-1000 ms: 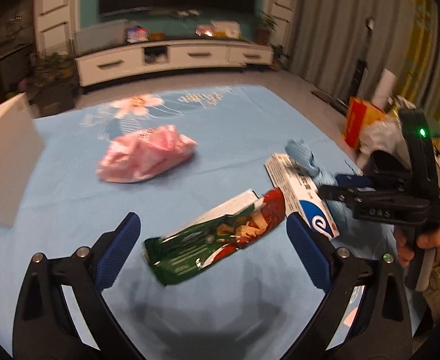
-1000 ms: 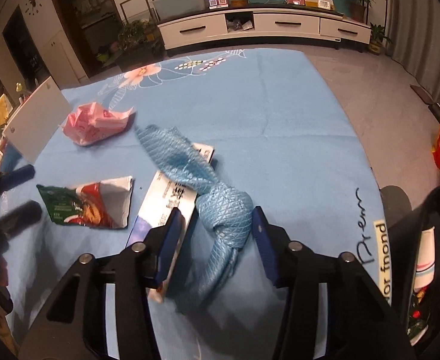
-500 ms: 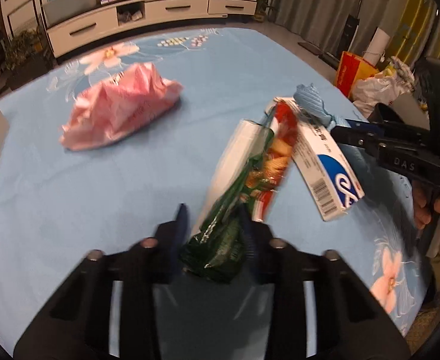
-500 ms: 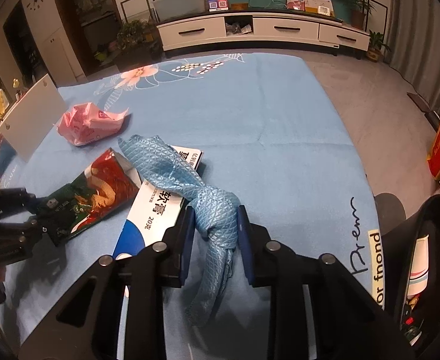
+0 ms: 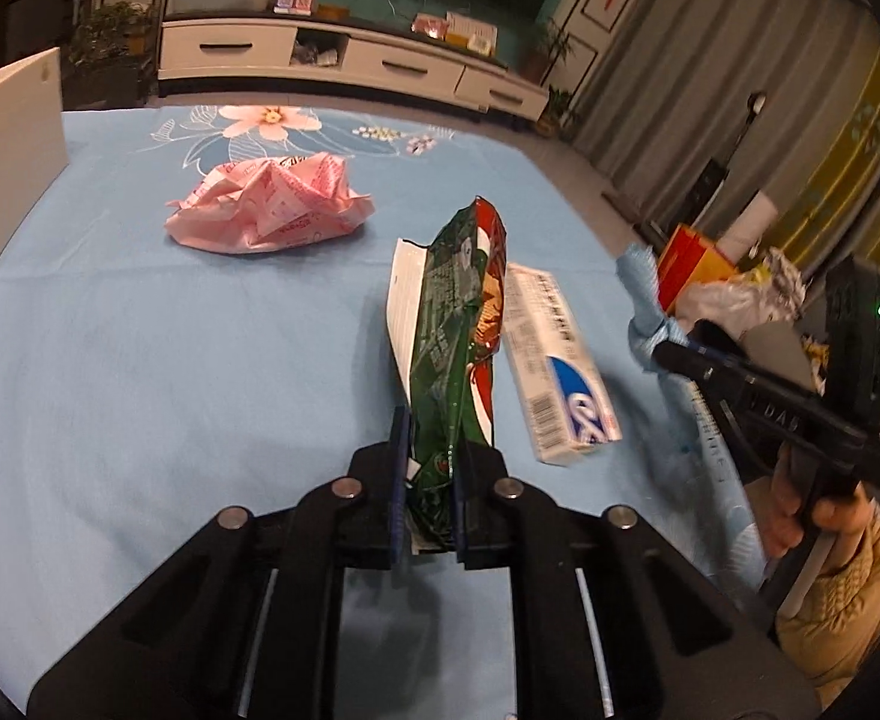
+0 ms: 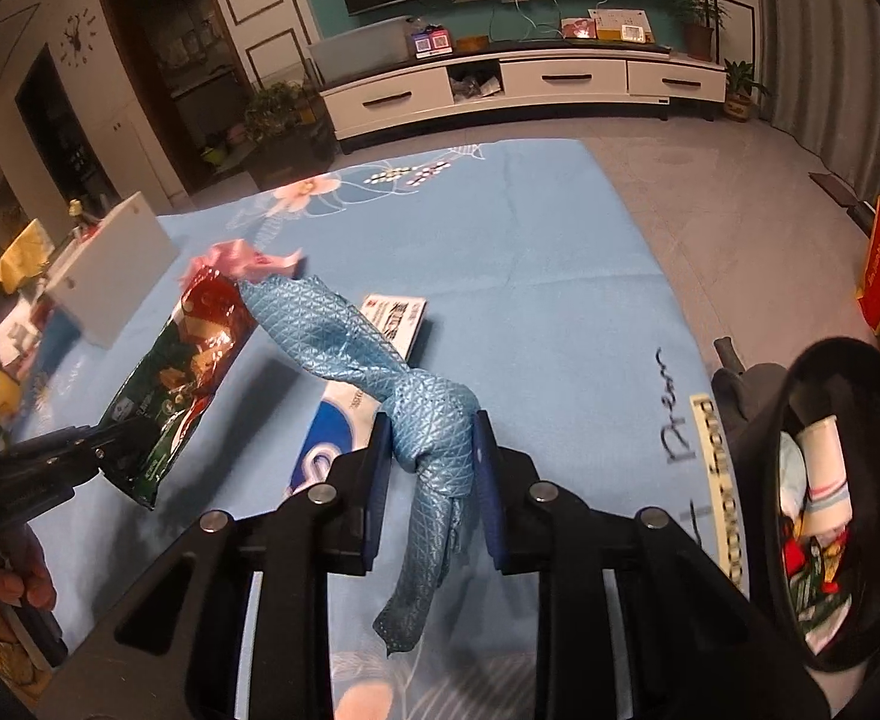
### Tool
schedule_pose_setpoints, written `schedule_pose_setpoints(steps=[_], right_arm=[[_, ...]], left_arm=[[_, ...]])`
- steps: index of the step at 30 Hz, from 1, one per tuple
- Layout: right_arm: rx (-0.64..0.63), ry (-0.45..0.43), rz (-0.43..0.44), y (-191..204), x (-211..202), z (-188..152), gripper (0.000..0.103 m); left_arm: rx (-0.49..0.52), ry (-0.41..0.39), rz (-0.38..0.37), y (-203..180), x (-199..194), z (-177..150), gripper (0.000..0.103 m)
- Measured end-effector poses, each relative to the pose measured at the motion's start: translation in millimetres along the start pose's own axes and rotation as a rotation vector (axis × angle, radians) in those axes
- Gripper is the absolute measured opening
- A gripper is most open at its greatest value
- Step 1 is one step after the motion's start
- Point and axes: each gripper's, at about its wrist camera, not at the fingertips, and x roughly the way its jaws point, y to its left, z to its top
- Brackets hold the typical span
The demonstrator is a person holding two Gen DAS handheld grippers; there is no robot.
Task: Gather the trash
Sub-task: 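Carry the green wrapper and blue mesh bag over the black bin with both tools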
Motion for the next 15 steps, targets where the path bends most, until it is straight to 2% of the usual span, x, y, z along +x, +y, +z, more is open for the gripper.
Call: schedule_pose_setpoints(steps=[9, 15], right_arm=[[-0.008, 0.013, 0.035, 6, -42, -37, 0.027], [-0.004, -0.002, 0.055, 5, -72, -54, 0.027]], left_arm=[[-0.093, -0.081, 0.035, -29, -44, -36, 0.014], [-0.1, -0.111, 0.065, -48, -70, -57, 0.014]])
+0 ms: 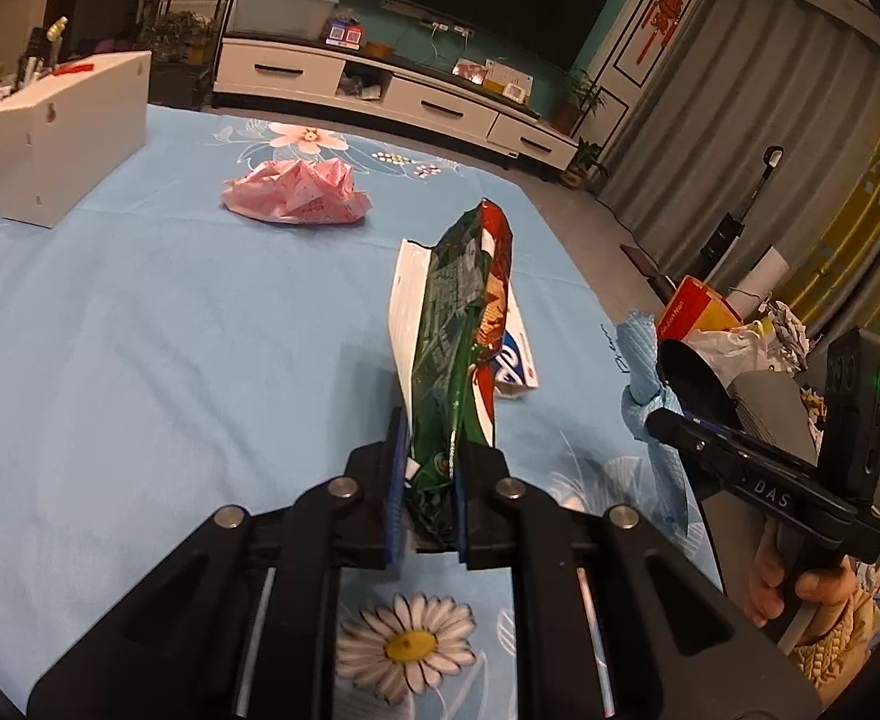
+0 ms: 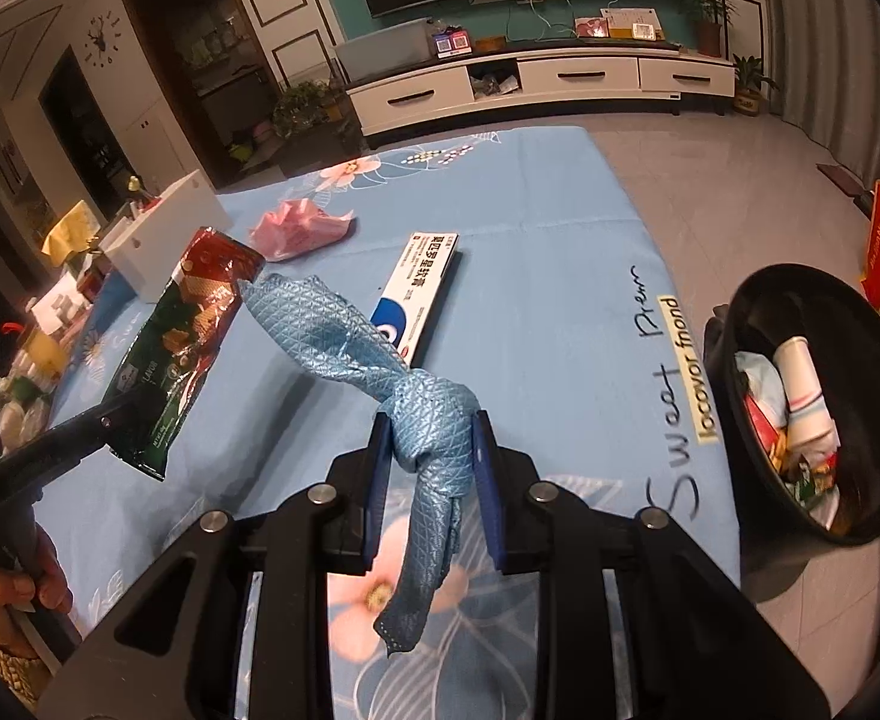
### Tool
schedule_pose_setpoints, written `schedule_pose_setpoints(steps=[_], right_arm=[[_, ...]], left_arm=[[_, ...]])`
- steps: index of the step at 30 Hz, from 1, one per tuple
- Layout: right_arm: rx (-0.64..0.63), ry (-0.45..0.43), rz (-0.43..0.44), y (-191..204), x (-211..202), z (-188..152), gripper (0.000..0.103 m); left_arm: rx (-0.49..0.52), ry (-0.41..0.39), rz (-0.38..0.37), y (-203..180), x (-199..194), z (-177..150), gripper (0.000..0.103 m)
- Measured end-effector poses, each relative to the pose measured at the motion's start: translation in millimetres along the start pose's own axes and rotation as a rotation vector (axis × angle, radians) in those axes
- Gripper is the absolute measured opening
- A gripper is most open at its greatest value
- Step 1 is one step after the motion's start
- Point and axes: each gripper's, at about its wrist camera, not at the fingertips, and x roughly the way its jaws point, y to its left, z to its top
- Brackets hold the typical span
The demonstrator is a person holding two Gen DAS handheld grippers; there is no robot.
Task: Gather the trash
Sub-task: 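Carry the green wrapper and blue mesh bag over the black bin with both tools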
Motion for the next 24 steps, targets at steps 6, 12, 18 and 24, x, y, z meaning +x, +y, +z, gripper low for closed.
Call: schedule_pose_setpoints(steps=[6, 12, 18, 24], right_arm=[[0.001, -0.039, 0.021, 2, -30, -9, 0.027], [0.0, -0.084, 0.037, 3, -58, -13, 0.027], [-0.001, -0.121, 0.041, 4, -78, -13, 0.027], [0.021, -0.157, 0.024, -7, -93, -14, 0.027]], left_arm=[[0.025, -0.032, 0.011, -20, -26, -12, 0.014], [0.062, -0.052, 0.014, -40, -47, -23, 0.014], [0.089, -0.079, 0.017, -52, -65, -29, 0.014], [0.114, -0.092, 0.012, -66, -74, -31, 0.014]])
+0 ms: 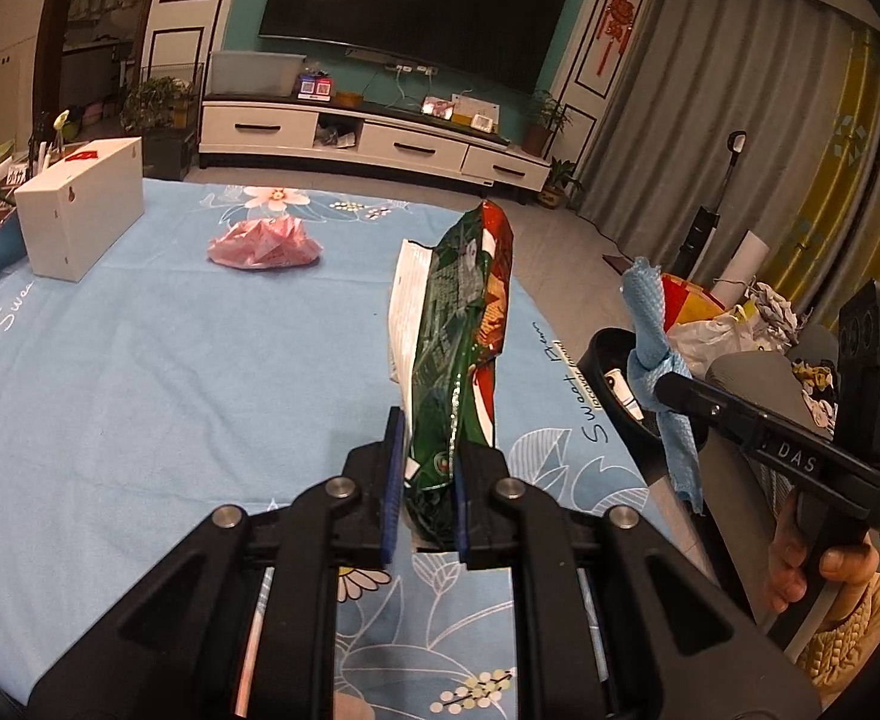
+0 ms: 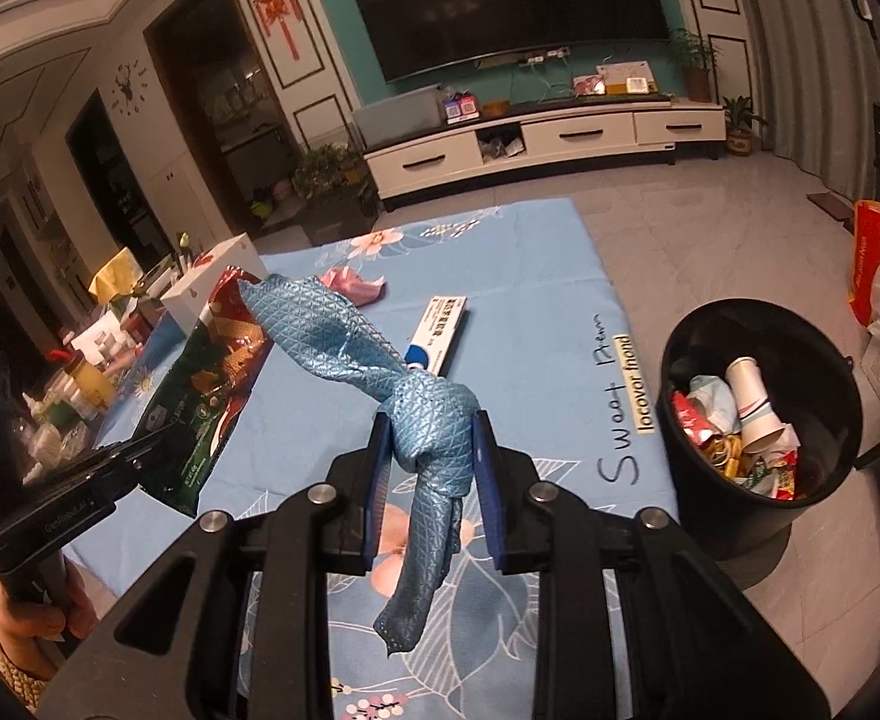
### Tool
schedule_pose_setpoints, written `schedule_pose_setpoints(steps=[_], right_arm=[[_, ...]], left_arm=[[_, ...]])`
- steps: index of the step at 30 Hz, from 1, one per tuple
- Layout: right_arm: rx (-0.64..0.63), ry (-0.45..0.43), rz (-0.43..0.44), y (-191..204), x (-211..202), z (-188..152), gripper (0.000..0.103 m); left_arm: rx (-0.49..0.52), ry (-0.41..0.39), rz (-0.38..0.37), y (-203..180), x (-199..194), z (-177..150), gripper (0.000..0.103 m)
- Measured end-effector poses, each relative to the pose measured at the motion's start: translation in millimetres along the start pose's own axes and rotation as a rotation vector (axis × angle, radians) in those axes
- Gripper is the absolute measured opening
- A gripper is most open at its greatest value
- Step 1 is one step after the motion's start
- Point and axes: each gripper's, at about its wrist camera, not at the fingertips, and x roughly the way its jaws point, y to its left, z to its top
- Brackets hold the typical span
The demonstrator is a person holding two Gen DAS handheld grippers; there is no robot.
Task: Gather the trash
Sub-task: 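Carry the green wrapper and blue mesh bag over the black bin with both tools, then open the left tool to drop the wrapper while the right tool releases the mesh bag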
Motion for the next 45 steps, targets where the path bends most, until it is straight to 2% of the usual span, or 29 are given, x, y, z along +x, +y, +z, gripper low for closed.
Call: schedule_pose_setpoints(steps=[8, 14, 22, 26, 31, 33, 34, 35, 36, 37, 39, 42, 44, 45], right_arm=[[0.103, -0.033, -0.077, -52, -12, -4, 0.027], [0.219, -0.057, -0.166, -111, -20, -8, 0.027], [0.389, -0.078, -0.302, -195, -20, -12, 0.027], [0.446, -0.064, -0.347, -226, -8, -13, 0.028], [0.473, -0.021, -0.371, -250, 14, -14, 0.03], [0.483, -0.003, -0.384, -257, 24, -16, 0.031], [0.485, 0.007, -0.386, -261, 29, -16, 0.032], [0.487, 0.014, -0.389, -263, 32, -16, 0.035], [0.49, 0.023, -0.392, -265, 35, -16, 0.038], [0.495, 0.028, -0.391, -267, 37, -16, 0.046], [0.499, 0.018, -0.388, -267, 35, -16, 0.048], [0.482, -0.003, -0.396, -257, 31, -11, 0.059], [0.464, -0.009, -0.349, -244, 33, -7, 0.069], [0.447, -0.001, -0.328, -236, 35, -5, 0.071]], left_arm=[[0.06, 0.03, -0.049, -31, 25, 10, 0.014], [0.164, 0.088, -0.122, -85, 65, 16, 0.014], [0.315, 0.168, -0.233, -170, 140, 31, 0.014], [0.356, 0.217, -0.286, -204, 182, 35, 0.014], [0.369, 0.271, -0.302, -231, 227, 32, 0.015], [0.372, 0.291, -0.299, -236, 241, 29, 0.02], [0.372, 0.307, -0.299, -239, 250, 27, 0.028], [0.369, 0.316, -0.299, -241, 255, 26, 0.043], [0.361, 0.322, -0.295, -242, 261, 26, 0.051], [0.352, 0.327, -0.299, -241, 266, 26, 0.06], [0.35, 0.326, -0.301, -242, 270, 26, 0.064], [0.35, 0.306, -0.287, -235, 266, 30, 0.068], [0.333, 0.283, -0.282, -224, 258, 35, 0.076], [0.318, 0.263, -0.271, -213, 251, 39, 0.078]])
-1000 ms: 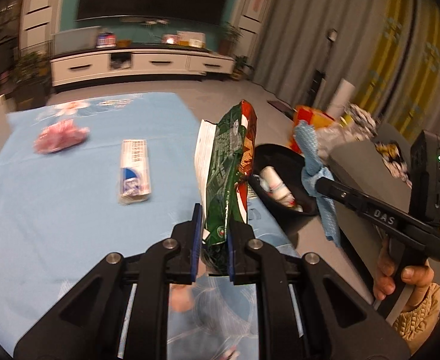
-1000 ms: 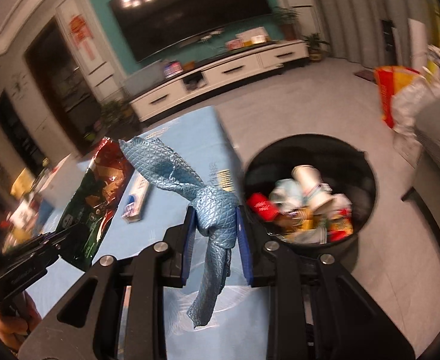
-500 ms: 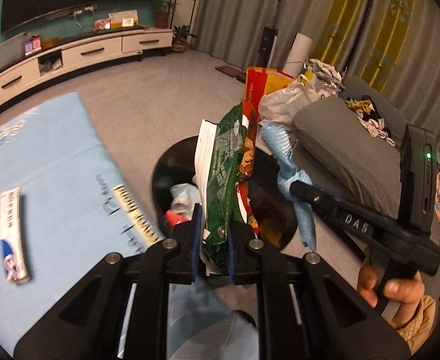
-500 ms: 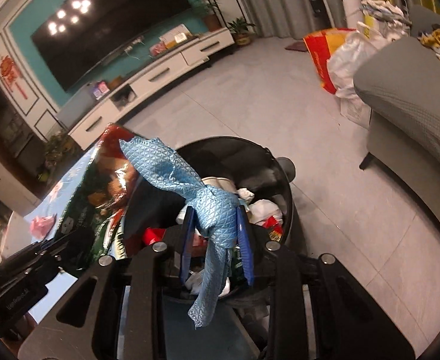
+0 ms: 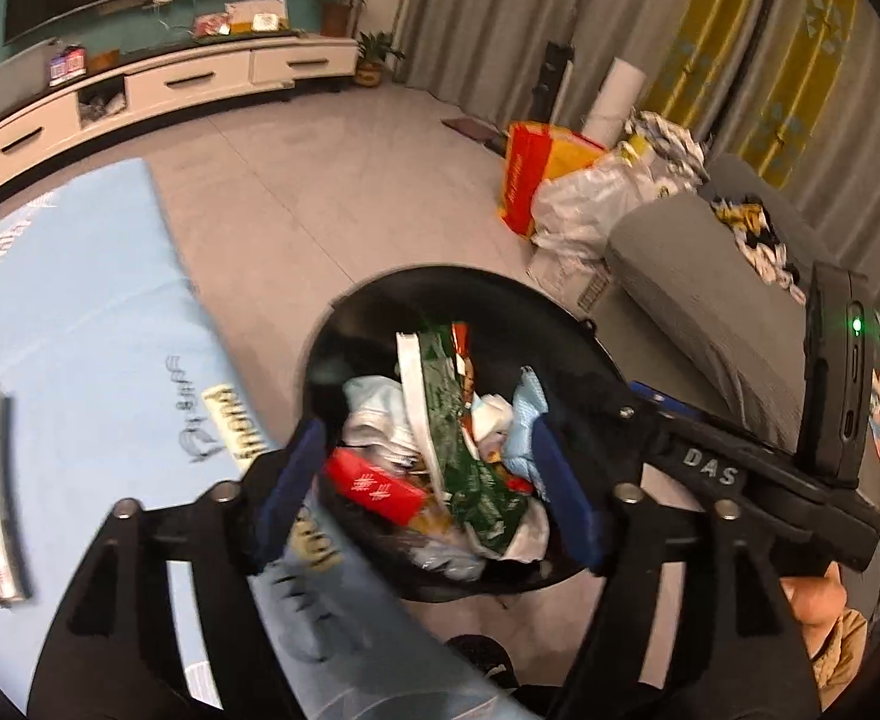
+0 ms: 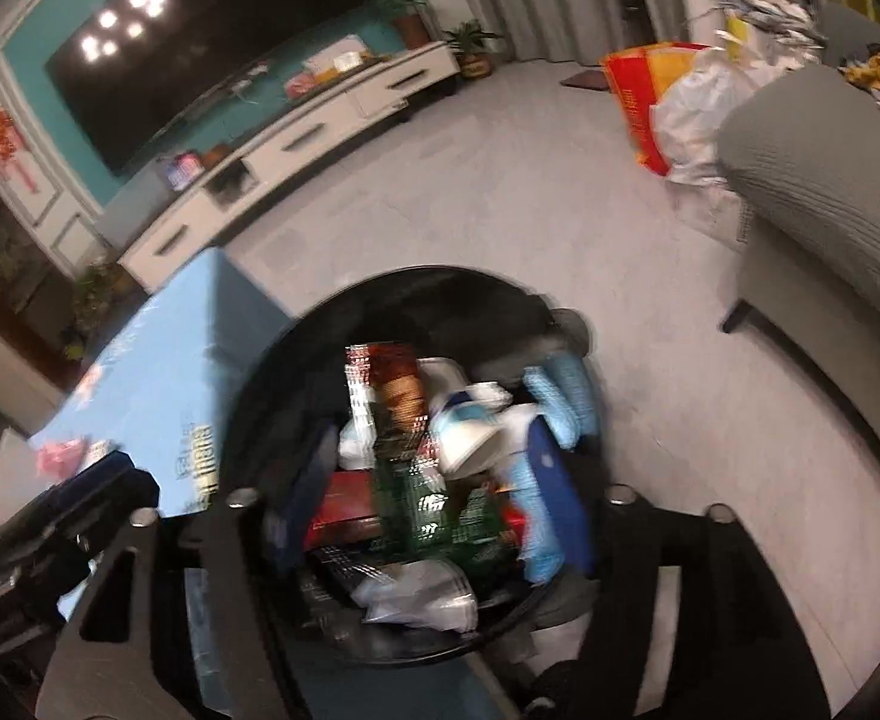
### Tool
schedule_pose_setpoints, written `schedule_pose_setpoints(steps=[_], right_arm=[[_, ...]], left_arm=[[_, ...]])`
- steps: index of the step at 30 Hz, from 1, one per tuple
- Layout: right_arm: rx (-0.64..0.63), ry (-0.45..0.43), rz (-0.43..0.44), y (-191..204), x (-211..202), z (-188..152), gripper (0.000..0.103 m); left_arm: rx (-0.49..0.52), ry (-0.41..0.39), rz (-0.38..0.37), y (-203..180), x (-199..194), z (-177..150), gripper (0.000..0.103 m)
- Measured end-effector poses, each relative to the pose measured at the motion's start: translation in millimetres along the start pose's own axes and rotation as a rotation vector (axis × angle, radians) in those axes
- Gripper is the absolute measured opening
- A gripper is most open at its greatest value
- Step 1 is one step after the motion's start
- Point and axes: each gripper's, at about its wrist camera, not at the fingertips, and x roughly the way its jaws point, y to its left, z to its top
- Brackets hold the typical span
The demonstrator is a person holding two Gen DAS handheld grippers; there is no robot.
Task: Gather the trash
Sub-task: 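Open the left tool to drop the wrapper while the right tool releases the mesh bag, then grasp the pink tissue with the left tool while the right tool grasps the white ointment box, then carry the pink tissue and ointment box over the black bin with both tools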
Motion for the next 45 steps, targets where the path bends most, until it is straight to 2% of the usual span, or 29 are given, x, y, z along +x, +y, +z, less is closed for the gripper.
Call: schedule_pose_setpoints(steps=[4, 8, 13, 16, 20, 23, 25, 27, 28, 29, 31, 34, 38, 41, 43, 45], right_arm=[[-0.106, 0.067, 0.096, 55, 6, -14, 0.078], [-0.189, 0.163, 0.202, 116, 20, -35, 0.08], [-0.266, 0.255, 0.234, 181, 40, -60, 0.08], [-0.31, 0.287, 0.239, 217, 52, -71, 0.082], [-0.387, 0.282, 0.213, 270, 74, -80, 0.082], [-0.447, 0.262, 0.151, 297, 100, -84, 0.082], [-0.49, 0.25, 0.086, 310, 117, -88, 0.082], [-0.529, 0.234, 0.057, 318, 128, -90, 0.082], [-0.548, 0.221, 0.045, 322, 131, -91, 0.077], [-0.568, 0.214, 0.033, 325, 135, -92, 0.058], [-0.609, 0.184, 0.007, 333, 143, -90, 0.045], [-0.607, 0.179, 0.025, 339, 153, -79, 0.044], [-0.529, 0.156, 0.075, 344, 162, -49, 0.044], [-0.522, 0.126, 0.093, 350, 162, -36, 0.044], [-0.522, 0.12, 0.104, 349, 159, -33, 0.044], [-0.519, 0.116, 0.113, 347, 158, -32, 0.044]], left_arm=[[-0.058, -0.065, 0.073, 36, -36, -6, 0.086], [-0.153, -0.108, 0.178, 95, -80, -26, 0.086], [-0.278, -0.139, 0.343, 171, -132, -66, 0.088], [-0.346, -0.132, 0.407, 209, -154, -90, 0.088], [-0.398, -0.123, 0.458, 250, -174, -111, 0.088], [-0.394, -0.124, 0.475, 271, -181, -115, 0.088], [-0.38, -0.127, 0.458, 285, -181, -113, 0.088], [-0.358, -0.125, 0.453, 293, -175, -104, 0.088], [-0.343, -0.128, 0.452, 297, -172, -98, 0.088], [-0.334, -0.133, 0.45, 301, -171, -96, 0.088], [-0.306, -0.149, 0.444, 308, -166, -81, 0.088], [-0.267, -0.163, 0.44, 320, -156, -57, 0.088], [-0.235, -0.166, 0.422, 333, -142, -31, 0.088], [-0.174, -0.138, 0.404, 338, -130, -14, 0.088], [-0.112, -0.092, 0.399, 339, -115, -4, 0.088], [-0.057, -0.039, 0.414, 338, -99, 0, 0.081]])
